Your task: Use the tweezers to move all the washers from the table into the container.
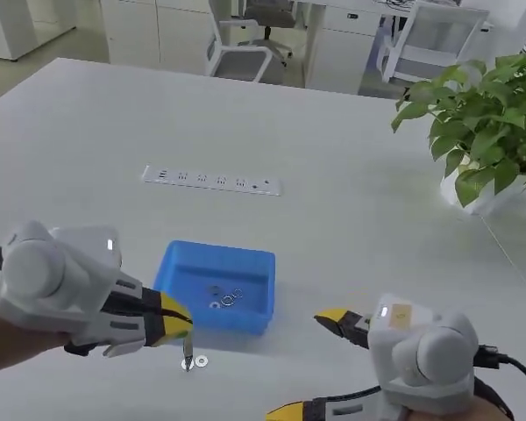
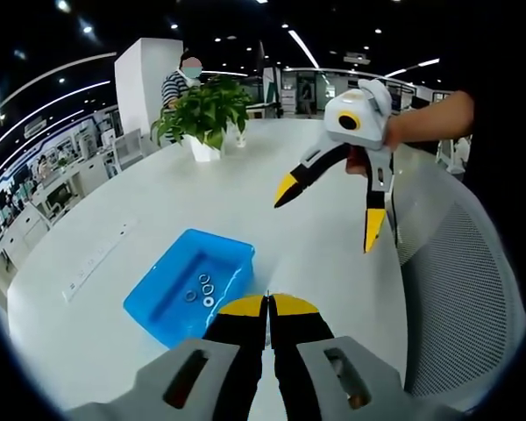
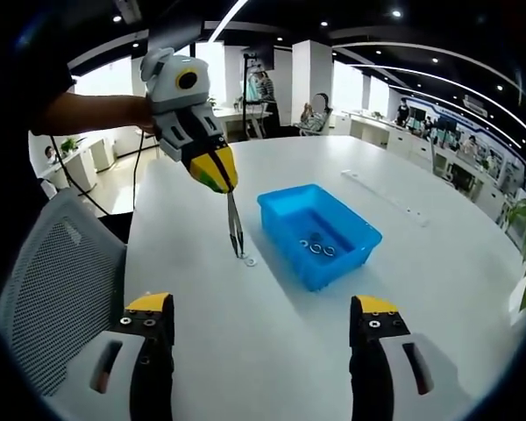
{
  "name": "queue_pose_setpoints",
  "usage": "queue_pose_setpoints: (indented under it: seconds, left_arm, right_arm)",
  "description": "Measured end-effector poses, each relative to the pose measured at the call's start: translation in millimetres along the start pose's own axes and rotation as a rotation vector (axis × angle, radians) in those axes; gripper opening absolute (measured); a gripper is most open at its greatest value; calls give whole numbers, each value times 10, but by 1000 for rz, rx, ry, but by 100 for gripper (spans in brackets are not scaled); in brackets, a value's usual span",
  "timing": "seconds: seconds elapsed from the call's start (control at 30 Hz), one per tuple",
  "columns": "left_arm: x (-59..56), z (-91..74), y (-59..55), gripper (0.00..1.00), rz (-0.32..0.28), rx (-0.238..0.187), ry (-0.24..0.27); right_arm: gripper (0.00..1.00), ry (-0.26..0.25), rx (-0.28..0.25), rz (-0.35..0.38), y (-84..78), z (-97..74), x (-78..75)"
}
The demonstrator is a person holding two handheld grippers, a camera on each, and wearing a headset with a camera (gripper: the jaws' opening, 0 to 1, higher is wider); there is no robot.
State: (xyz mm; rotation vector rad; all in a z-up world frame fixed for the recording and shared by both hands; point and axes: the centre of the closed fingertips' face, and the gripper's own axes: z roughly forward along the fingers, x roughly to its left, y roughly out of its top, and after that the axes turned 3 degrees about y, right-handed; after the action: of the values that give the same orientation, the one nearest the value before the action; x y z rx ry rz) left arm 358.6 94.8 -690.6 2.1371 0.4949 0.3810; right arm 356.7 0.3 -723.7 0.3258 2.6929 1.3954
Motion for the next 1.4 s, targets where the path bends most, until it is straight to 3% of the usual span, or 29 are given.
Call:
queue_pose_setpoints:
  seconds: [0.73, 0.93, 1.4]
  left_arm:
    - [-43, 8, 2, 5, 72, 36, -71]
    - [-56, 23, 12, 5, 85, 50, -107]
    - [-55, 24, 20, 5, 92, 61, -141]
  right_arm:
    - [49, 224, 14, -249, 234, 478, 120]
    - [38, 276, 32, -284, 240, 648, 155]
    - [26, 351, 62, -310, 295, 951, 226]
